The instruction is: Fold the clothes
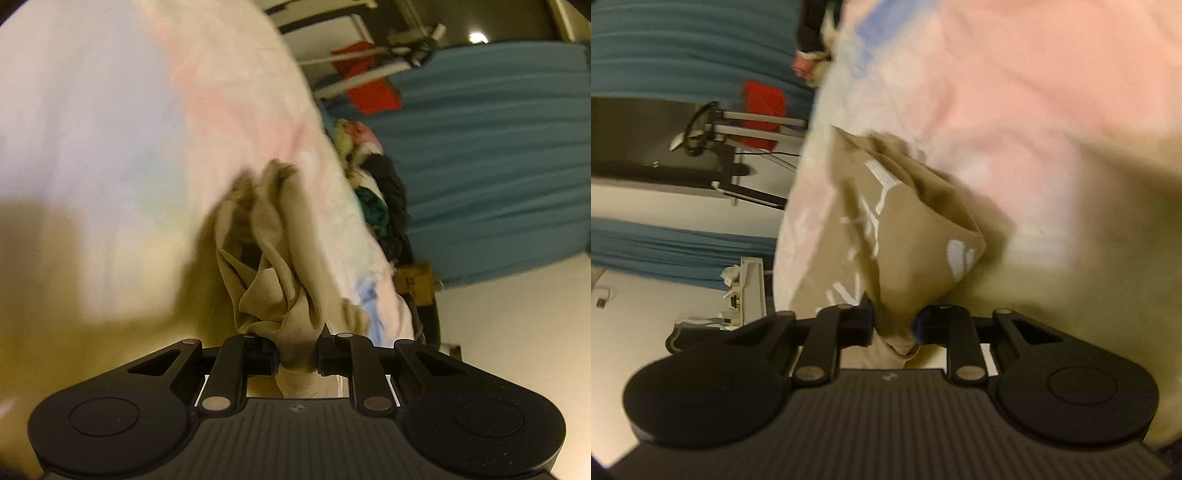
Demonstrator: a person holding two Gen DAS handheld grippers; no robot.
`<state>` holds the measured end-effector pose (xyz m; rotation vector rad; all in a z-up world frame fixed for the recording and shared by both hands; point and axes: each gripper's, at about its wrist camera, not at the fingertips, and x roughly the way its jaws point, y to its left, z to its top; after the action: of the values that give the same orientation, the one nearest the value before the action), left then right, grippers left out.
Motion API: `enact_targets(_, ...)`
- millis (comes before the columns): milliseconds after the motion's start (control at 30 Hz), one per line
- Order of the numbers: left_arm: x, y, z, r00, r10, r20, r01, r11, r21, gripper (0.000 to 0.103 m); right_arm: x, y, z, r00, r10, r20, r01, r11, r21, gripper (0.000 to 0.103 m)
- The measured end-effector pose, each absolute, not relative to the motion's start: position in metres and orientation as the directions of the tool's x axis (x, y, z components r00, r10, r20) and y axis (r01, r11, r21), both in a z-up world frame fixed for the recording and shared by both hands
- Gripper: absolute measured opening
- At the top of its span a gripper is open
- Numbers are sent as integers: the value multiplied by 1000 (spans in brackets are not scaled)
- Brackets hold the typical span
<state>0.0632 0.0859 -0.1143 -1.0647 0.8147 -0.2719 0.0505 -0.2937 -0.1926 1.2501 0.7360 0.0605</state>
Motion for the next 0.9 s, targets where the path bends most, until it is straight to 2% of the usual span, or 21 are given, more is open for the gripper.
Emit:
enact_targets(133, 67, 68, -74, 646, -644, -411, -96, 465, -880, 18, 33, -316, -143, 822, 392, -413, 271, 368, 889, 20)
enact_targets(267, 92, 20, -33, 562, -720, -407, -19, 481, -877, 18, 16, -357, -105, 853, 353, -385, 255, 361, 897, 20)
enact_targets(400, 147, -58, -8, 460, -771, -440, 21, 505, -863, 18, 12, -414, -78, 884, 271, -381, 276, 356, 893, 20)
enact_targets(500, 198, -122, 8, 419, -785, -457, 57, 525, -849, 18, 41, -461, -58, 907, 178, -381, 290, 392, 873, 20)
enact_targets(633, 263, -210, 34, 449, -793, -413, 143, 519, -842, 18, 89, -523, -33, 930, 51, -364, 308, 431, 848, 20)
enact_targets(733, 295, -265, 38, 445, -822, -355, 193, 476, -858, 18, 113, -559, -15, 945, -77, -317, 312, 494, 811, 20)
enact_targets(800, 306, -294, 29, 468, -812, -349, 238, 497, -835, 18, 121, -575, -15, 949, -140, -281, 311, 541, 781, 20)
enact_targets(900, 316, -322, -15, 474, -792, -385, 252, 542, -802, 18, 131, -592, -49, 937, -173, -303, 347, 552, 759, 20)
